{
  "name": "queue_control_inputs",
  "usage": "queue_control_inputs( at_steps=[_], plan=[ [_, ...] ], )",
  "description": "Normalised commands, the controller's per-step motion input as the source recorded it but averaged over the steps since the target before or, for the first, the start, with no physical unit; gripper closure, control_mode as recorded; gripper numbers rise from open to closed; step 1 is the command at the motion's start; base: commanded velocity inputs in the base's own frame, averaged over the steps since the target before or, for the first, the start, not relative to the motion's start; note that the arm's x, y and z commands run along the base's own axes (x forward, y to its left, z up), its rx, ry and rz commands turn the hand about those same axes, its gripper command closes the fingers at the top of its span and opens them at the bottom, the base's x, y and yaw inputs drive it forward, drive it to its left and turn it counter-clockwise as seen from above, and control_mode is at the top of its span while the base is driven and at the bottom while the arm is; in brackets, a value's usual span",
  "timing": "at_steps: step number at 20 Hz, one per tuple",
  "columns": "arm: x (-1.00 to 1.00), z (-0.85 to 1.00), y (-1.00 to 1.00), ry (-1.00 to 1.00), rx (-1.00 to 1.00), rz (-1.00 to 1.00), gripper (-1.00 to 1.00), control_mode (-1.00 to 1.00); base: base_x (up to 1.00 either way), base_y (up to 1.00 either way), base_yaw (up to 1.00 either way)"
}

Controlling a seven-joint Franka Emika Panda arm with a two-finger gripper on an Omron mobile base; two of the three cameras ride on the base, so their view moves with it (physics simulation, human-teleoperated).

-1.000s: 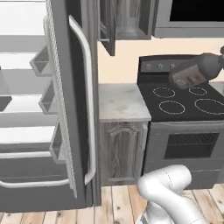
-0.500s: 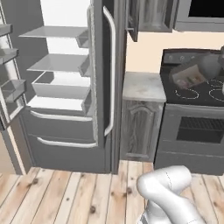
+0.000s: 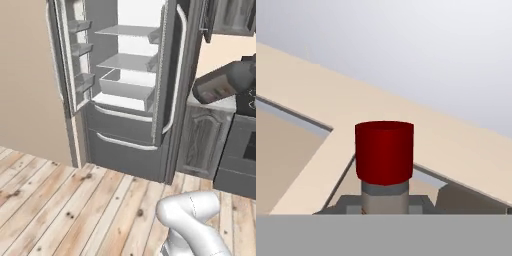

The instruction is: There is a bowl on the dining counter. Grab a lemon wedge from the fridge and place it in the bowl. Then get the liquor bottle and glass cup from the cabinet and place them next to the bowl.

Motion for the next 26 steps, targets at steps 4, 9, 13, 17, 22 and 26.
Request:
queue_control_inputs(
  at_steps=[4,9,13,17,22,26],
  plan=[
    [0.00,0.00,0.00,0.00,0.00,0.00,1.00,1.00,-0.12,0.53,0.55],
    [0.00,0.00,0.00,0.00,0.00,0.00,1.00,1.00,-0.10,0.53,0.56],
    [0.00,0.00,0.00,0.00,0.00,0.00,1.00,1.00,-0.04,0.50,0.57],
    [0.00,0.00,0.00,0.00,0.00,0.00,1.00,1.00,0.20,0.19,0.56],
    [0.00,0.00,0.00,0.00,0.00,0.00,1.00,1.00,0.65,0.00,0.50],
    [0.00,0.00,0.00,0.00,0.00,0.00,1.00,1.00,0.85,-0.02,0.43]
  ],
)
